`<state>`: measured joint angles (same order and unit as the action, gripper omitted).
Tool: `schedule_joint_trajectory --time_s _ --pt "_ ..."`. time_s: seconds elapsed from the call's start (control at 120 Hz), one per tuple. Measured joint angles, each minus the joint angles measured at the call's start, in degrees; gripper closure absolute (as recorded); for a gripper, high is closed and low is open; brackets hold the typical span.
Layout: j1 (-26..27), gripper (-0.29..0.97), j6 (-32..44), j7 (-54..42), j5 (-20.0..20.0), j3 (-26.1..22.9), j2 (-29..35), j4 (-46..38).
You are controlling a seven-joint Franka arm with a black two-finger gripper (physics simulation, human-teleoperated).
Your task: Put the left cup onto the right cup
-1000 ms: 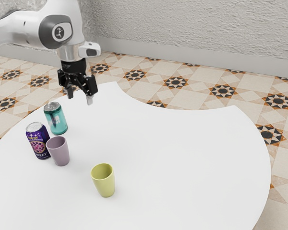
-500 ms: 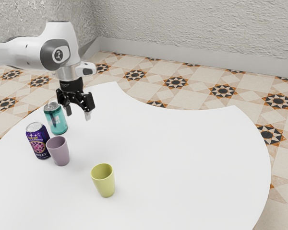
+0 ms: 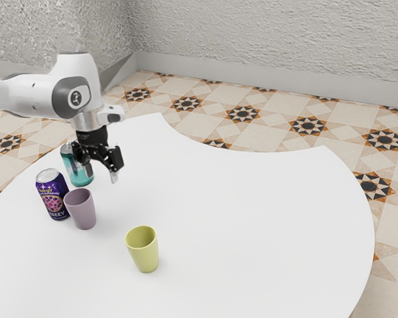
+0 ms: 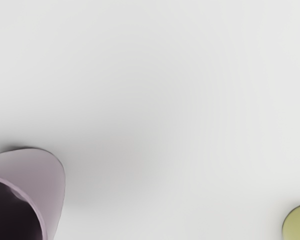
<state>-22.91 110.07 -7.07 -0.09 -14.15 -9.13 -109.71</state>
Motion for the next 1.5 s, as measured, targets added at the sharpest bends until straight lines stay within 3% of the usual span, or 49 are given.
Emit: schedule_joint_trajectory --time_s 0.8,1.5 --pt "-1.88 0.09 3.23 -0.31 0.83 2.00 0.24 -5.69" --pt "0.33 0.12 7.57 -0.41 2.42 6.38 -5.55 -4.18"
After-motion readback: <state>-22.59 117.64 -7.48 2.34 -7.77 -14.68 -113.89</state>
